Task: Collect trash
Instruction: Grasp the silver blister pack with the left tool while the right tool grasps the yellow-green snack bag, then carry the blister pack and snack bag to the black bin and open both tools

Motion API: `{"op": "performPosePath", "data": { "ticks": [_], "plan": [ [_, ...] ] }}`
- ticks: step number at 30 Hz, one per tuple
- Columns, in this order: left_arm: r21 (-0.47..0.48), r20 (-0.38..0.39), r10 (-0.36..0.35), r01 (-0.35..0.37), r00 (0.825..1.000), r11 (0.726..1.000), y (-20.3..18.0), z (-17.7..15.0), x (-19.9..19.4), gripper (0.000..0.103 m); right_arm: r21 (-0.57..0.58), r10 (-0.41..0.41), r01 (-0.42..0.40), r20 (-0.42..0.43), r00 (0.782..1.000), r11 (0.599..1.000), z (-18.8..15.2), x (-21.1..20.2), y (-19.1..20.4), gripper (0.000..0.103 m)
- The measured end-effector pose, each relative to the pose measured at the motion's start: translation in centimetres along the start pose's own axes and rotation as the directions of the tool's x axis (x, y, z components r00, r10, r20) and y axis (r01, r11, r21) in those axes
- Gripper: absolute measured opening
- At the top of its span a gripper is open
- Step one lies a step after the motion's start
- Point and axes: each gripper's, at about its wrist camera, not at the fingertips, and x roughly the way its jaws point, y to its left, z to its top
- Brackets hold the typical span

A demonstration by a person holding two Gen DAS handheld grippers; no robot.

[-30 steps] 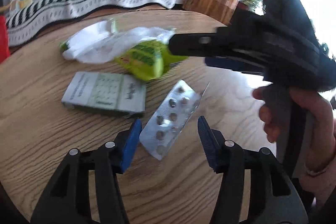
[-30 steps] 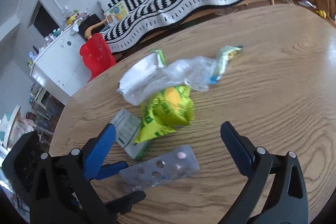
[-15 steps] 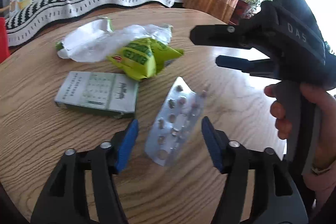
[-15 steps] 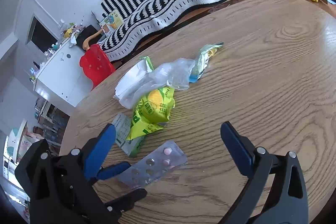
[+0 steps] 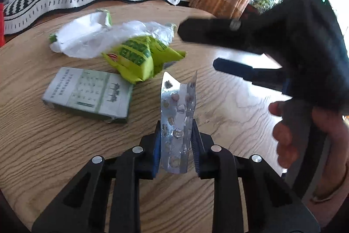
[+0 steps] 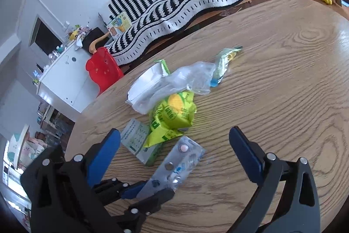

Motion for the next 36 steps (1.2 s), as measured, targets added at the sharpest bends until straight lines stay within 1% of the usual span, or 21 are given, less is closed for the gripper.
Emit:
{"op": "performPosePath", "data": {
  "ticks": [3, 5, 7, 9, 11, 12, 13, 14, 16, 18, 22, 26, 29, 32, 34, 36],
  "plan": [
    [0.001, 0.025, 0.014, -0.014, 1.0, 1.0, 0.7, -0.6, -2.0, 0.024, -0.049, -0.031, 0.031, -0.003, 1.0, 0.998, 0.0, 0.6, 1.0, 0.096],
    [0.002, 0.04, 0.042, -0.043, 0.998, 0.999, 1.4, -1.3, -3.4, 0.024, -0.074, -0.053, 0.052, -0.003, 0.999, 0.996, 0.0, 1.2, 1.6, 0.096],
    [-0.005, 0.048, 0.065, -0.065, 0.997, 0.998, 2.1, -2.0, -4.3, 0.024, -0.088, -0.063, 0.062, -0.009, 0.998, 0.994, 0.2, 2.4, 2.1, 0.096],
    [-0.017, 0.048, 0.071, -0.07, 0.996, 0.997, 2.9, -2.4, -4.9, 0.024, -0.091, -0.082, 0.08, -0.015, 0.997, 0.993, 0.7, 4.0, 2.5, 0.096],
    [-0.025, 0.042, 0.078, -0.077, 0.996, 0.997, 3.4, -2.7, -5.1, 0.024, -0.107, -0.095, 0.092, -0.02, 0.995, 0.99, 0.9, 5.3, 2.8, 0.092],
    [-0.031, 0.039, 0.087, -0.086, 0.995, 0.996, 3.8, -2.8, -5.2, 0.024, -0.125, -0.126, 0.121, -0.032, 0.992, 0.985, 0.8, 6.1, 3.1, 0.081],
    [-0.037, 0.039, 0.093, -0.092, 0.995, 0.995, 4.1, -2.9, -5.3, 0.024, -0.133, -0.14, 0.134, -0.038, 0.989, 0.982, 0.7, 6.6, 3.3, 0.058],
    [-0.047, 0.041, 0.098, -0.096, 0.994, 0.994, 4.4, -2.9, -5.5, 0.024, -0.14, -0.145, 0.138, -0.043, 0.988, 0.98, 0.6, 7.0, 3.5, 0.054],
    [-0.058, 0.048, 0.098, -0.096, 0.994, 0.994, 4.8, -3.0, -6.0, 0.024, -0.175, -0.148, 0.139, -0.037, 0.988, 0.975, 0.3, 7.1, 4.1, 0.05],
    [-0.062, 0.058, 0.102, -0.098, 0.993, 0.993, 4.9, -3.1, -6.3, 0.024, -0.208, -0.154, 0.146, -0.02, 0.988, 0.967, 0.0, 6.6, 4.4, 0.049],
    [-0.06, 0.07, 0.106, -0.102, 0.992, 0.993, 4.6, -2.7, -6.3, 0.024, -0.23, -0.144, 0.146, 0.026, 0.989, 0.962, -0.1, 5.0, 4.3, 0.048],
    [-0.05, 0.068, 0.12, -0.117, 0.99, 0.992, 4.2, -2.5, -5.9, 0.024, -0.222, -0.142, 0.146, 0.031, 0.989, 0.964, -0.4, 4.0, 3.8, 0.048],
    [-0.058, 0.073, 0.117, -0.113, 0.99, 0.992, 3.8, -2.3, -6.1, 0.024, -0.22, -0.138, 0.146, 0.051, 0.989, 0.965, -0.6, 2.8, 3.4, 0.047],
    [-0.04, 0.103, 0.105, -0.101, 0.989, 0.994, 2.3, -1.9, -6.9, 0.025, -0.194, -0.121, 0.133, 0.074, 0.99, 0.972, -0.9, 1.0, 2.8, 0.046],
    [-0.023, 0.115, 0.11, -0.108, 0.987, 0.994, 1.2, -2.0, -7.0, 0.025, -0.181, -0.107, 0.124, 0.105, 0.989, 0.976, -1.4, -1.2, 2.6, 0.046],
    [-0.027, 0.119, 0.092, -0.09, 0.989, 0.996, 0.3, -2.1, -7.1, 0.025, -0.16, -0.076, 0.102, 0.159, 0.984, 0.982, -1.7, -4.6, 2.3, 0.046]
  ]
}}
